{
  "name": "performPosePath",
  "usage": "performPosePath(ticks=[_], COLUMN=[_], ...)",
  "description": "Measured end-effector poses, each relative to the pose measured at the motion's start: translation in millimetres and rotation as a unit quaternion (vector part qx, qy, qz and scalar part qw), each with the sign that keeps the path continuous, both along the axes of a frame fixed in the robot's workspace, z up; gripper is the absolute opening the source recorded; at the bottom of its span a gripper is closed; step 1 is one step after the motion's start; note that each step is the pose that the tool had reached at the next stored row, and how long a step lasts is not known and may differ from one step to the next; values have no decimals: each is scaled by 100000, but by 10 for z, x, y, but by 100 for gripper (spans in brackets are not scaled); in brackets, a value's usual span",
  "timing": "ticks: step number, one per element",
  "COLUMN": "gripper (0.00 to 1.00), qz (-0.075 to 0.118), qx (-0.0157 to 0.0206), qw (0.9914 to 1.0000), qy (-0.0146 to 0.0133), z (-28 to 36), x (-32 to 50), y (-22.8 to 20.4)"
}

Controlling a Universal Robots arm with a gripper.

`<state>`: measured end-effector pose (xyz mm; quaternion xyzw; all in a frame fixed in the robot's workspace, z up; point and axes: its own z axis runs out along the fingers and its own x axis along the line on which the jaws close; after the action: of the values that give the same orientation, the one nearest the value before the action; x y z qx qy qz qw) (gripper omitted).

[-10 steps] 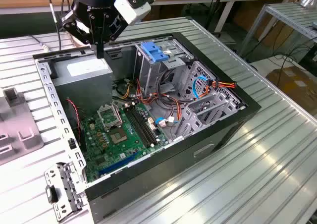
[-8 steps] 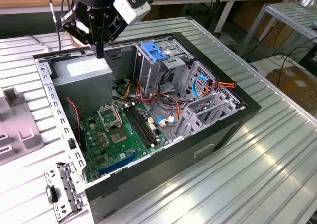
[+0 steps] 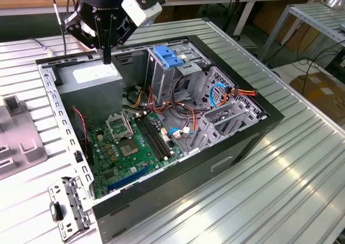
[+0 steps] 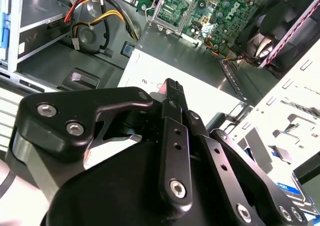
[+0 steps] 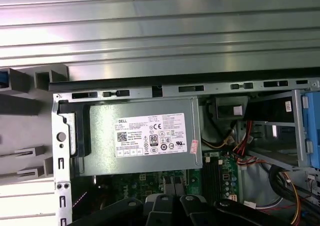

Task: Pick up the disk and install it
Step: 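Reach for the disk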

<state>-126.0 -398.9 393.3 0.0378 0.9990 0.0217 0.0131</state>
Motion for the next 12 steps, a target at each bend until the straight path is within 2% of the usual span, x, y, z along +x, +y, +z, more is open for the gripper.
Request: performPosePath(ticks=[12], gripper=[11], qz=[0], qx=[-2], qw=[100000], qy=[-1], z=[0], x=[-45], y=[0])
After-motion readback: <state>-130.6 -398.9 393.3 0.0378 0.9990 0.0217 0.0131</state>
